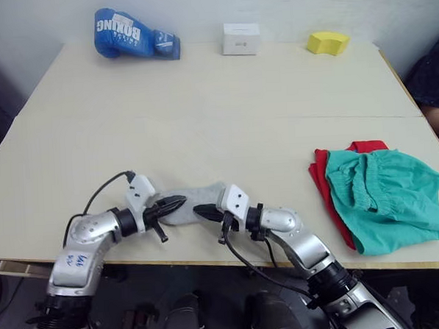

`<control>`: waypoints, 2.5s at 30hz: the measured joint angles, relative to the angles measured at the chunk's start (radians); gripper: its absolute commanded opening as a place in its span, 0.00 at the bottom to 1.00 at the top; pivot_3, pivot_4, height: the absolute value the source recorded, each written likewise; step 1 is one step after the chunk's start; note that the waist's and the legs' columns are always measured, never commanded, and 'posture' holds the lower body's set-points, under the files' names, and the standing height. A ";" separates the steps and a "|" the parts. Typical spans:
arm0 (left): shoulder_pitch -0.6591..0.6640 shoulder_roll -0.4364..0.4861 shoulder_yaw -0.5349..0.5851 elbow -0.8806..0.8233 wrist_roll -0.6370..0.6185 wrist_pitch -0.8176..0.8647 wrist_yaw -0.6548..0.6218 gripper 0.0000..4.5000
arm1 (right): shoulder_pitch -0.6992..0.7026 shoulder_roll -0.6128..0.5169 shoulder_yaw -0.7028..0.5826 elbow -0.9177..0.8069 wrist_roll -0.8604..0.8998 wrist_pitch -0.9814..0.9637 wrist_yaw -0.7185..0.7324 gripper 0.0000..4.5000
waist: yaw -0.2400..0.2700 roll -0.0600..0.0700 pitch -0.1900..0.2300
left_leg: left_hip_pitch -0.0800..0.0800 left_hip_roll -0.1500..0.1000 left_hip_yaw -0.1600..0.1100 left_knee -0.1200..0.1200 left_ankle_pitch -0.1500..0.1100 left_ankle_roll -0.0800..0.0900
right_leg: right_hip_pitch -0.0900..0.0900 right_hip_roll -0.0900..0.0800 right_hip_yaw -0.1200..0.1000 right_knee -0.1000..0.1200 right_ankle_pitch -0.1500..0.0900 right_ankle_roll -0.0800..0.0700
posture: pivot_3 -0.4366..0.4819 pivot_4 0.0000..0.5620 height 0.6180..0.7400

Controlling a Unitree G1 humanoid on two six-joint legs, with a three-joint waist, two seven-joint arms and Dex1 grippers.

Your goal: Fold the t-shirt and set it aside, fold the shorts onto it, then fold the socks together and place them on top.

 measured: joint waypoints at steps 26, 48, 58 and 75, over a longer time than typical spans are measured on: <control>0.018 -0.030 0.074 0.088 -0.067 -0.091 -0.004 0.00 | -0.046 0.091 -0.052 0.002 -0.006 0.064 -0.099 0.01 | 0.002 -0.001 -0.005 | 0.000 -0.001 0.000 0.000 -0.001 0.000 | 0.001 0.000 -0.001 -0.001 0.000 0.000 | 0.48 0.27 1.00; -0.042 0.297 0.412 -0.026 -0.584 0.698 0.050 0.39 | -0.072 0.079 -0.067 0.107 -0.042 -0.078 -0.040 0.00 | -0.024 -0.003 -0.005 | 0.001 0.003 -0.002 -0.002 0.001 -0.005 | 0.000 0.003 -0.001 0.000 0.000 0.000 | 0.48 0.27 1.00; -0.246 0.270 0.273 0.094 -0.588 1.070 0.181 0.81 | -0.129 0.093 -0.023 0.232 -0.099 -0.184 -0.017 0.00 | -0.020 -0.004 -0.006 | 0.001 0.001 -0.002 -0.001 -0.001 -0.007 | 0.000 0.002 -0.001 0.000 0.000 0.000 | 0.48 0.27 1.00; -0.324 0.117 0.245 0.125 -0.538 1.093 0.246 0.04 | -0.103 0.071 -0.032 0.234 -0.109 -0.227 -0.007 0.00 | -0.002 -0.006 -0.008 | 0.002 0.001 -0.002 -0.001 -0.001 -0.007 | 0.002 0.002 0.000 0.000 0.000 0.000 | 0.48 0.27 1.00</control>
